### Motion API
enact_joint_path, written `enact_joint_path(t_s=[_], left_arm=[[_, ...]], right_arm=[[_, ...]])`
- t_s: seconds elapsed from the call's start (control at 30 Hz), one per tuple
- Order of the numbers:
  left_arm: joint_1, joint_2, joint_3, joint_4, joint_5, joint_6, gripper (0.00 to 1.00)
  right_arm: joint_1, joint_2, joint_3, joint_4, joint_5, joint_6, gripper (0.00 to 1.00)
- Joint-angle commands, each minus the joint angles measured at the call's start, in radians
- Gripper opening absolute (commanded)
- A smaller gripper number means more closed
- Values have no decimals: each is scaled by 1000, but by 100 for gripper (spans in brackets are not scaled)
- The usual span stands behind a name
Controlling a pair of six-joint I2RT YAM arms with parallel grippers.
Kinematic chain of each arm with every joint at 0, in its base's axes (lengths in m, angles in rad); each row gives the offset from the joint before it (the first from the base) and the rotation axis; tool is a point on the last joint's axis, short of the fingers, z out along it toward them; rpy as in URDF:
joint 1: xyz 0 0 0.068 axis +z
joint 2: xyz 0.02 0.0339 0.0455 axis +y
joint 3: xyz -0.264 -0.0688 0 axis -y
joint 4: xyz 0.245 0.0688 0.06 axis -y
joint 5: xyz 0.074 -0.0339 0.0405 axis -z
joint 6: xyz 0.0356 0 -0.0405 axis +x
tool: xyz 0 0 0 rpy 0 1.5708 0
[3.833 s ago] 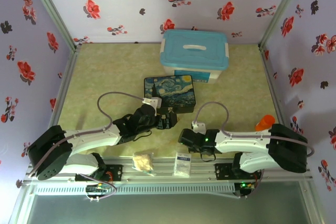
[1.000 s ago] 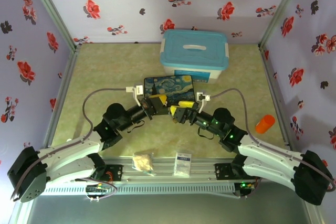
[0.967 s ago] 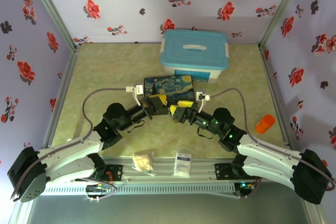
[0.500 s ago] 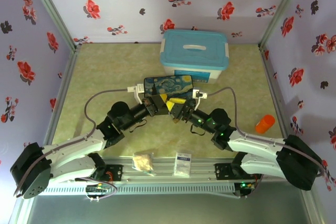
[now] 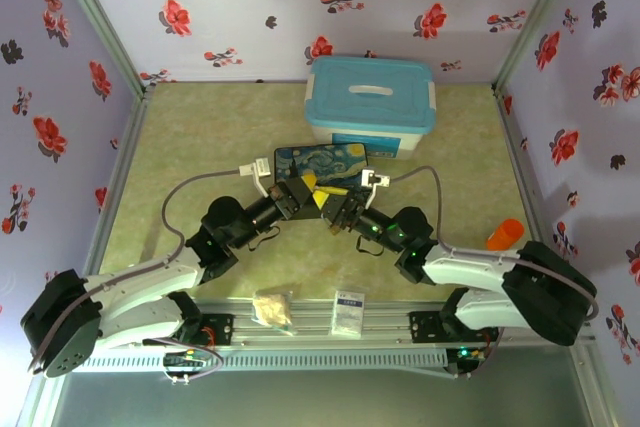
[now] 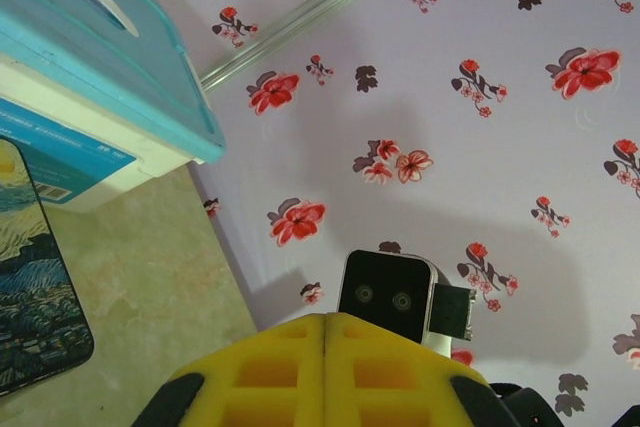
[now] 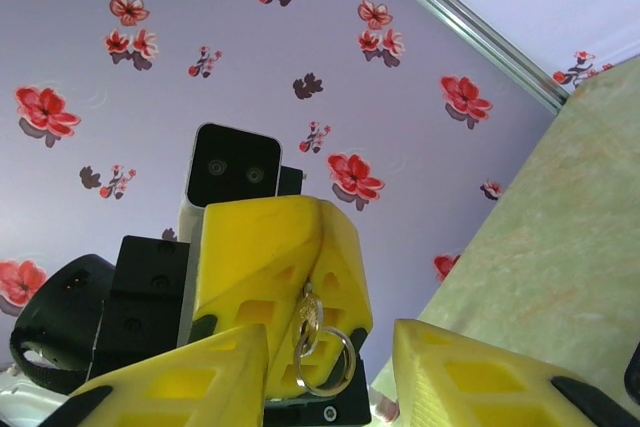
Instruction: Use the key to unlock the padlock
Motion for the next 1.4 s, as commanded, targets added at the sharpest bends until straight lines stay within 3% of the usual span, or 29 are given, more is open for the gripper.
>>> enact_joint_path(t_s=[0.0,0.27,0.77,1.0,1.13,1.17,1.23,1.27,1.3,1.37], left_arm=[[5,5,-7,53,-19,-9,0],[5,7,-5,33,-20,0,0],[5,5,-22,27,-33,17,0],[6,1,-31,23,-34,14,0],[7,-6,-31,3,-40,20,1],[8,-11,-30,-8,-45,27,12],[13,-25,-19,-37,-48,57,52],[23,-46,-11,-77,-47,83,67],[36,-72,2,-144,-49,104,79],[62,-125,30,-304,-74,137,90]], right_arm=[[7,25,9,116,-11,26,33],[8,69,17,156,-25,38,22],[7,65,12,154,-23,29,15],[7,71,13,157,-29,29,0],[8,67,-2,157,-17,28,0],[8,65,-9,157,-11,27,0],[7,59,-21,155,0,26,0],[8,54,-29,148,4,26,0],[7,49,-32,129,8,24,0],[4,22,-38,53,26,14,0]])
